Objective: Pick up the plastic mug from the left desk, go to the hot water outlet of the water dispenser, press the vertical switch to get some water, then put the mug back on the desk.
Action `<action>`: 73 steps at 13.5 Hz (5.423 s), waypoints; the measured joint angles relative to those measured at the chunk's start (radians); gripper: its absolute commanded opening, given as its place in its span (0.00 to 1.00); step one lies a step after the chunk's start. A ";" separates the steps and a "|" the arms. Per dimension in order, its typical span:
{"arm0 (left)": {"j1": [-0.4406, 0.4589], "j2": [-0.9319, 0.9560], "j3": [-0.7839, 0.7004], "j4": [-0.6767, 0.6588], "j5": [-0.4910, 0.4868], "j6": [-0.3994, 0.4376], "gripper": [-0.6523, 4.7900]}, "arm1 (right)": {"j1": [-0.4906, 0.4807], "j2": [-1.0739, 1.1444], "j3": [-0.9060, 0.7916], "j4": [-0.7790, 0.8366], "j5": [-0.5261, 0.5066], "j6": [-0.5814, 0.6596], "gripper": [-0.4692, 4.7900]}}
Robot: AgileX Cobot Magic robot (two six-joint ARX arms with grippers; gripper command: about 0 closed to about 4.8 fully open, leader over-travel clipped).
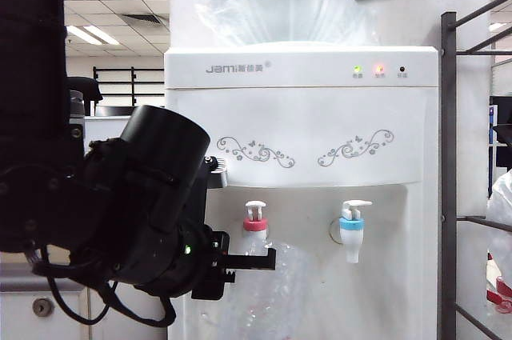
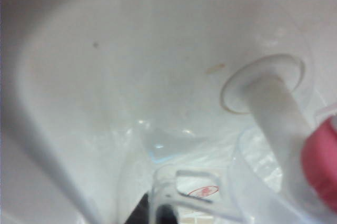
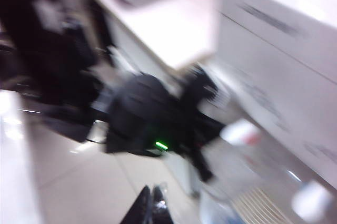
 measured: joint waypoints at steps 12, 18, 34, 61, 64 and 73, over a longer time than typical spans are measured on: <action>-0.063 0.008 0.006 -0.001 -0.097 -0.001 0.11 | -0.001 0.000 0.000 0.021 0.207 0.012 0.08; -0.114 0.008 -0.053 0.005 -0.148 -0.077 0.11 | -0.002 0.000 0.000 0.031 0.497 0.015 0.08; -0.122 0.009 -0.086 0.150 -0.140 -0.072 0.11 | -0.002 0.000 0.000 0.031 0.499 0.015 0.08; -0.069 0.088 -0.091 0.188 0.030 -0.051 0.11 | -0.002 0.000 0.000 0.030 0.499 0.015 0.08; -0.092 0.087 -0.116 0.272 0.030 -0.023 0.11 | -0.001 0.000 0.000 0.031 0.499 0.015 0.08; -0.101 0.076 -0.125 0.369 0.327 0.122 0.11 | -0.001 0.000 0.000 0.031 0.499 0.015 0.08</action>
